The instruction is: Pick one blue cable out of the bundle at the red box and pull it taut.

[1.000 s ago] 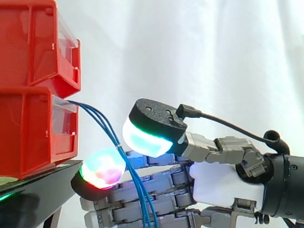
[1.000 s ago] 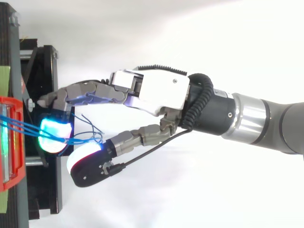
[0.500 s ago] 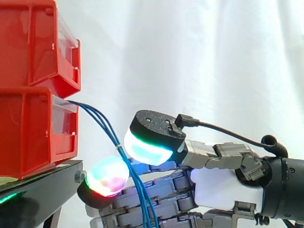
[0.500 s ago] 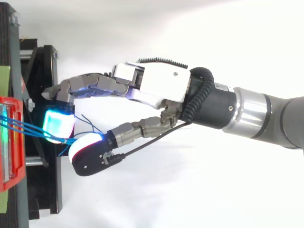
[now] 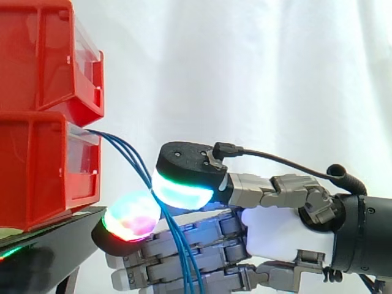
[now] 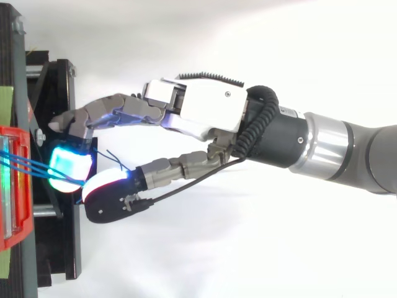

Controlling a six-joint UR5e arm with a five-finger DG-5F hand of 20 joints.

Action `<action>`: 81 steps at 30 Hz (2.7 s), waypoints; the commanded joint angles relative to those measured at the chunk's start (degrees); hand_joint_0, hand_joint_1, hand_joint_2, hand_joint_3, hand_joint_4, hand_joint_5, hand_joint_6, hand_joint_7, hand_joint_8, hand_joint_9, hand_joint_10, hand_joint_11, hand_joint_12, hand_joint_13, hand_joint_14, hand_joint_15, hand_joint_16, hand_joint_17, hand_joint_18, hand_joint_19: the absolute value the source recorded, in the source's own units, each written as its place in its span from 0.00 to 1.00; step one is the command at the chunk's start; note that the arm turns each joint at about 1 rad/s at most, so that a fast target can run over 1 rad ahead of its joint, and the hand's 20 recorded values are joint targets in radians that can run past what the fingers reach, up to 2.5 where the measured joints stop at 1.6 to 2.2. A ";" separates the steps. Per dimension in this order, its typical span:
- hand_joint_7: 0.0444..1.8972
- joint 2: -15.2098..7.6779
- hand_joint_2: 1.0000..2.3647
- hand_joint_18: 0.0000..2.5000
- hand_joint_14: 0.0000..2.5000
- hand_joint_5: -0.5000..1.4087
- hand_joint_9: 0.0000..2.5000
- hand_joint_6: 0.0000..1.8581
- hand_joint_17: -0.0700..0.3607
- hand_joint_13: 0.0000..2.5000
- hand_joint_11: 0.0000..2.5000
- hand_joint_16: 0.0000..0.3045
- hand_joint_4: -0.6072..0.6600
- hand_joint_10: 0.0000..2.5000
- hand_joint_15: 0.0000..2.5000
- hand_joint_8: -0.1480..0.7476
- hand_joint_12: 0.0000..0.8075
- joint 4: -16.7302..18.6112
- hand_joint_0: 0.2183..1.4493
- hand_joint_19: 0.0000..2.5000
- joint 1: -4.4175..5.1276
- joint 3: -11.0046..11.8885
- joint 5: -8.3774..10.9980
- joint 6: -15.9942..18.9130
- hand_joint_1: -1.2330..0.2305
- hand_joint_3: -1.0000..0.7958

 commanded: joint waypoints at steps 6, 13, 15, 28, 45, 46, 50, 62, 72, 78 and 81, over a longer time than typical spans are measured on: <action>0.41 0.00 0.01 0.07 0.00 0.16 0.13 0.45 0.44 0.10 0.02 0.17 0.65 0.00 0.04 0.48 0.40 -0.07 0.33 0.03 -0.32 0.54 -0.44 0.06 0.34 0.43; 0.40 0.00 0.01 0.07 0.00 0.17 0.13 0.43 0.44 0.09 0.02 0.17 0.67 0.00 0.05 0.48 0.40 -0.07 0.30 0.04 -0.41 0.71 -0.88 -0.11 0.35 0.35; 0.41 0.00 0.01 0.06 0.00 0.17 0.13 0.43 0.44 0.09 0.02 0.17 0.67 0.00 0.05 0.48 0.40 -0.16 0.29 0.04 -0.41 0.63 -0.88 -0.02 0.35 0.34; 0.42 0.00 0.01 0.07 0.00 0.17 0.14 0.45 0.44 0.10 0.02 0.17 0.65 0.00 0.04 0.48 0.40 -0.25 0.32 0.04 0.03 0.63 -2.03 -0.64 0.35 0.39; 0.40 0.09 0.01 0.07 0.00 0.17 0.14 0.46 0.44 0.10 0.03 0.17 0.66 0.00 0.05 0.49 0.40 -0.60 0.29 0.04 -0.05 0.63 -2.11 -0.90 0.38 0.35; 0.40 0.00 0.01 0.07 0.00 0.17 0.14 0.46 0.44 0.10 0.03 0.17 0.66 0.00 0.05 0.49 0.40 -0.60 0.29 0.04 -0.14 0.63 -2.20 -0.90 0.38 0.35; 0.41 0.00 0.00 0.07 0.00 0.17 0.14 0.44 0.44 0.10 0.03 0.18 0.67 0.00 0.05 0.49 0.41 -0.60 0.27 0.04 -0.32 0.63 -2.64 -0.73 0.40 0.32; 0.46 0.09 0.01 0.06 0.00 0.18 0.15 0.42 0.43 0.10 0.03 0.17 0.64 0.00 0.05 0.49 0.40 -0.77 0.30 0.04 -0.58 0.63 -2.82 -0.20 0.39 0.39; 0.40 0.00 0.01 0.09 0.00 0.17 0.16 0.48 0.46 0.11 0.05 0.19 0.64 0.00 0.04 0.52 0.43 -0.77 0.31 0.03 -0.58 0.63 -2.82 -0.20 0.36 0.48; 0.40 0.09 0.01 0.11 0.00 0.17 0.18 0.49 0.48 0.13 0.06 0.20 0.63 0.00 0.05 0.54 0.45 -0.77 0.32 0.03 -0.58 0.63 -2.82 -0.20 0.35 0.52; 0.40 0.18 0.00 0.12 0.00 0.18 0.18 0.49 0.48 0.13 0.06 0.20 0.62 0.00 0.05 0.55 0.46 -0.77 0.32 0.02 -0.58 0.71 -2.99 -0.20 0.34 0.53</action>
